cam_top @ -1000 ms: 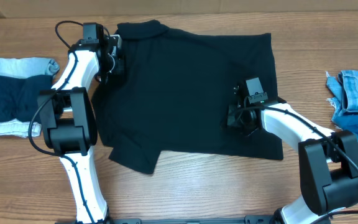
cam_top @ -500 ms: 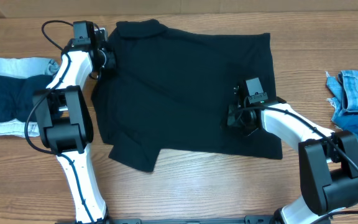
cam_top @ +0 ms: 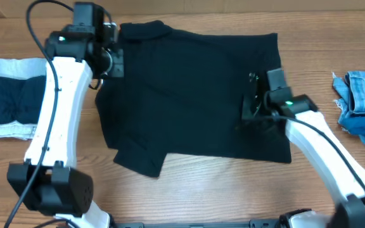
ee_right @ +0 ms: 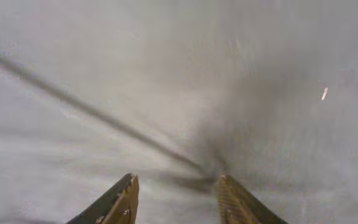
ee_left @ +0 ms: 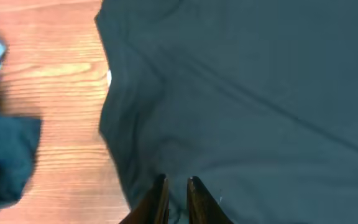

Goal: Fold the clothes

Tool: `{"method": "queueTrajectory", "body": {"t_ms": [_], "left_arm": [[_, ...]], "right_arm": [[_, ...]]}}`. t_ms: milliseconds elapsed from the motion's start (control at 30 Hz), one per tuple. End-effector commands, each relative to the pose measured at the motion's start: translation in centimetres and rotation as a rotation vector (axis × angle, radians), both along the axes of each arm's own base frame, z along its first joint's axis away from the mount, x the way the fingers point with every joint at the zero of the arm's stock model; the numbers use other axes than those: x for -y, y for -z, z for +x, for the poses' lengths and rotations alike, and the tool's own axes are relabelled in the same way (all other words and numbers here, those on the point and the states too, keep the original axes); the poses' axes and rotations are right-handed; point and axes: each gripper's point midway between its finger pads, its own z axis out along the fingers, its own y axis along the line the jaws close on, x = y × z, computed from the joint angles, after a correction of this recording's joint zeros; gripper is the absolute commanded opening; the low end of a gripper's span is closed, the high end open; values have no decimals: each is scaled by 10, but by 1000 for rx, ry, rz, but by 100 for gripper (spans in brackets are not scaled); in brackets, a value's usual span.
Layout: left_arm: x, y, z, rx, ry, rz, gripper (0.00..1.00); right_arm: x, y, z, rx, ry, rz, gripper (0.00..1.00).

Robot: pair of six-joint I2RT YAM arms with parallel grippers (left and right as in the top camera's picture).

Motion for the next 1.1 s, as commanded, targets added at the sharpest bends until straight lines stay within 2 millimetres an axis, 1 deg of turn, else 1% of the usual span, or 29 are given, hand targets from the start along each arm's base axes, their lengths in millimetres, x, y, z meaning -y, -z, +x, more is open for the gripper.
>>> {"method": "queueTrajectory", "body": {"t_ms": [0,33,67,100,133,200,267,300,333,400,467,500,567,600,633,700,733,800,833,867,900,967,1067], "left_arm": [[-13,-65,-49,118,-118,68,21],[-18,-70,-65,103,-156,61,23],[-22,-69,-76,75,-182,61,24],[-25,-63,-86,29,-205,60,24],[-23,-45,-97,-45,-201,56,24],[-14,-12,-109,-147,-179,29,26],[-6,40,-123,-262,-161,7,30],[-1,67,-133,-320,-146,-16,30],[8,92,-143,-370,-100,-58,27],[18,120,-155,-404,-32,-84,24],[24,136,-168,-438,13,-79,26],[34,144,-180,-477,47,-114,28],[49,156,-197,-522,115,-155,30],[58,166,-206,-526,201,-135,30],[69,171,-209,-497,303,-58,30],[83,173,-210,-452,398,24,31],[87,173,-212,-438,426,68,32],[102,174,-223,-412,499,147,36],[104,174,-225,-386,510,207,39],[102,173,-224,-356,489,266,46],[98,173,-223,-336,454,312,48],[93,174,-223,-331,419,329,50],[91,180,-225,-328,417,332,50]], "right_arm": [[0,-35,-10,66,-14,33,59],[1,-41,-16,69,-13,34,60],[2,-41,-19,62,-13,33,61],[0,-40,-21,50,-18,40,61],[0,-39,-24,38,-20,46,61],[-1,-38,-25,30,-21,47,63],[0,-36,-28,14,-21,43,66],[1,-34,-31,4,-21,41,67],[1,-33,-32,-3,-21,39,69],[1,-32,-32,-5,-21,38,72],[1,-32,-32,-5,-21,36,73],[2,-32,-31,0,-22,33,73],[1,-32,-30,4,-22,34,73],[1,-32,-30,1,-22,33,73],[1,-29,-30,-8,-22,31,74],[1,-26,-29,-16,-22,29,74],[1,-25,-29,-19,-22,28,74],[3,-23,-29,-21,-20,16,74],[3,-23,-29,-21,-23,15,74],[3,-23,-29,-21,-23,14,74],[3,-23,-29,-22,-23,14,74],[3,-23,-30,-26,-23,13,73],[4,-23,-30,-28,-22,11,71]]}}
